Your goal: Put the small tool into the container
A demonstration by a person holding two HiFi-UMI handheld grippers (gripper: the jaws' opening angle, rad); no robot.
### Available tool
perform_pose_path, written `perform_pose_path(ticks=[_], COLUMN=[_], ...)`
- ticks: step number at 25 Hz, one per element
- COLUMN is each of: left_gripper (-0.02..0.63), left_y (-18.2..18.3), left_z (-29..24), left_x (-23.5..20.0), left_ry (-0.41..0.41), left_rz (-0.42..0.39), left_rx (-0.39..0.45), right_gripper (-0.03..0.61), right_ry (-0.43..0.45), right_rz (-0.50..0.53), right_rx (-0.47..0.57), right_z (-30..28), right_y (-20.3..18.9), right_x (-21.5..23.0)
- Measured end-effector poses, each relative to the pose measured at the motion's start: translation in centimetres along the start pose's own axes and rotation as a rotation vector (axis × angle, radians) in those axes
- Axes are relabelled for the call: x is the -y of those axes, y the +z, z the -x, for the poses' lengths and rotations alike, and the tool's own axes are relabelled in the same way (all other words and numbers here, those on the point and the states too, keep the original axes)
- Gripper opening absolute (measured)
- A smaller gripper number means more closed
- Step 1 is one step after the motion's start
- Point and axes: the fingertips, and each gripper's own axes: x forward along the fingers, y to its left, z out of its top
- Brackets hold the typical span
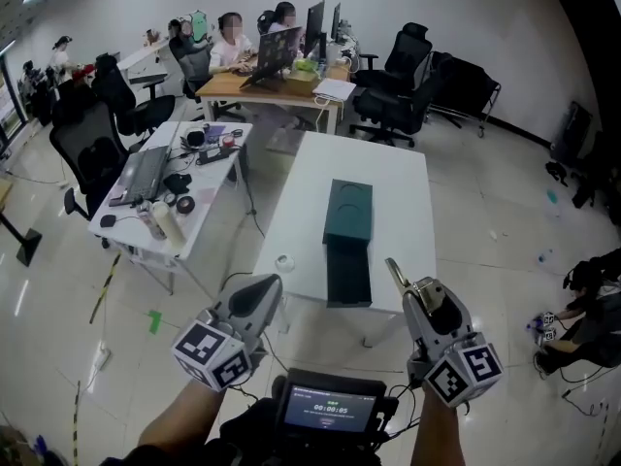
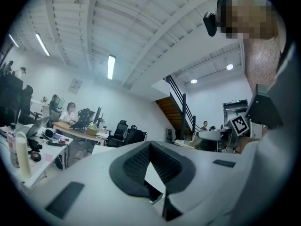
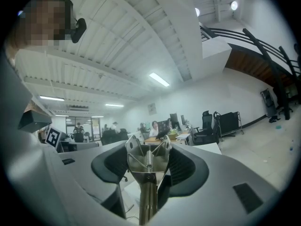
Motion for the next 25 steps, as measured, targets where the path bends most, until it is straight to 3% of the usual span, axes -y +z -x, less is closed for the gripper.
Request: perform_pose_path(ticks=[7,13,25], left_gripper=[0.017,0.017,0.017], left_y=[0.8,-0.5,-2.9], left_z=[-4.1,-7.3,-12.4], left_x=[-7.7,-11.0,-13.3], left_ry=[-0.073,-0.096,0.024], left_rz=[-0.002,0.025,0.029], left_rx=[0.006,-0.029,-0.106], right_gripper=[0.247,0.247,0.247], right_ry=[-0.066,-0.074,-0.037], right_rz=[0.038,0.053,0.103], right_rx=[-0.025,-0.098,-0.261], right_z=[-8.0,-12.7,-19.4], right_y=[-0.9,-3.6,-12.3], right_x=[0.3,1.8,7.9])
